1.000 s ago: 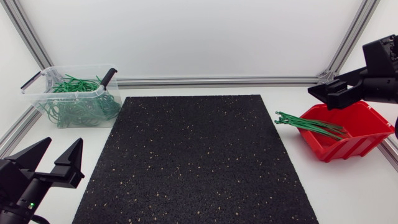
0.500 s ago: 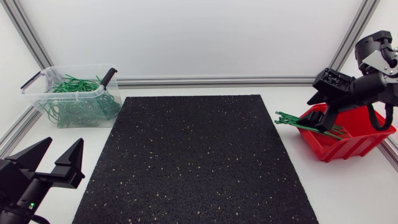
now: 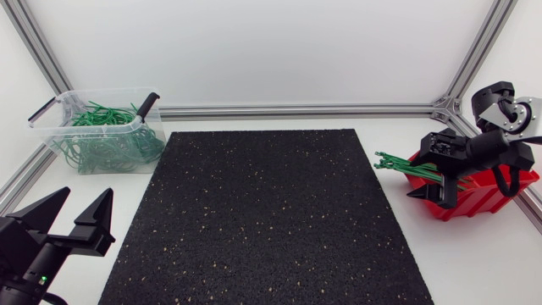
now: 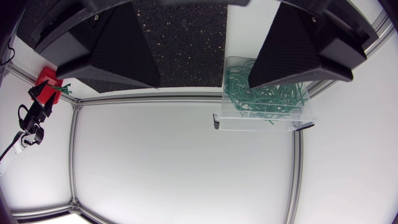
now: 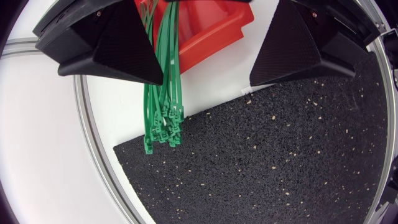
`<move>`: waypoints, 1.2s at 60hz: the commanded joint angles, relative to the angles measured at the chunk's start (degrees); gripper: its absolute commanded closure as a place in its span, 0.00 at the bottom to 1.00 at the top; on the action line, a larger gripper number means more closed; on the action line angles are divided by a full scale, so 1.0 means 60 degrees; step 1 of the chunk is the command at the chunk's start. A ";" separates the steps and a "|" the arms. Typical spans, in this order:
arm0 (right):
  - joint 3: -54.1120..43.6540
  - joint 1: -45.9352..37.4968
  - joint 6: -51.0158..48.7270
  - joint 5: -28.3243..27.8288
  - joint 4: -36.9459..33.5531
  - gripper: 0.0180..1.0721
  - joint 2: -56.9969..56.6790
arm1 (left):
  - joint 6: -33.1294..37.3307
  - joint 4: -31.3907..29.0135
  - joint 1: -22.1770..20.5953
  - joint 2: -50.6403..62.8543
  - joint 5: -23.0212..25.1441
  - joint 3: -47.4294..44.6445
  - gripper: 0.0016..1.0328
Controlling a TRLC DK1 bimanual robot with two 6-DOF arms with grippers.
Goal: Take a green cable tie from the red box, thread the tail through the head to close it, then place it in the transparent bin on the left.
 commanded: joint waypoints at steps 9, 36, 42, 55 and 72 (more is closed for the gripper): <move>-0.0626 0.0161 -0.0473 0.0129 0.1013 0.04 0.0220 | 0.0029 -0.0224 -0.0084 0.0020 -0.0033 -0.0381 0.04; -0.1153 0.0322 -0.0795 0.0832 0.1115 0.04 0.0278 | 0.0029 -0.0239 -0.0099 0.0049 -0.0048 -0.0381 0.04; -0.1461 0.0205 -0.0986 0.0846 0.0940 0.04 -0.0220 | 0.0029 -0.0239 -0.0113 0.0049 -0.0048 -0.0381 0.04; -0.2106 -0.0029 -0.1469 0.0993 0.0720 0.04 -0.1333 | 0.0029 -0.0254 -0.0128 0.0049 -0.0077 -0.0381 0.04; -0.2223 -0.0102 -0.1572 0.0758 0.0398 0.04 -0.2519 | 0.0014 -0.0283 -0.0128 0.0035 -0.0106 -0.0366 0.04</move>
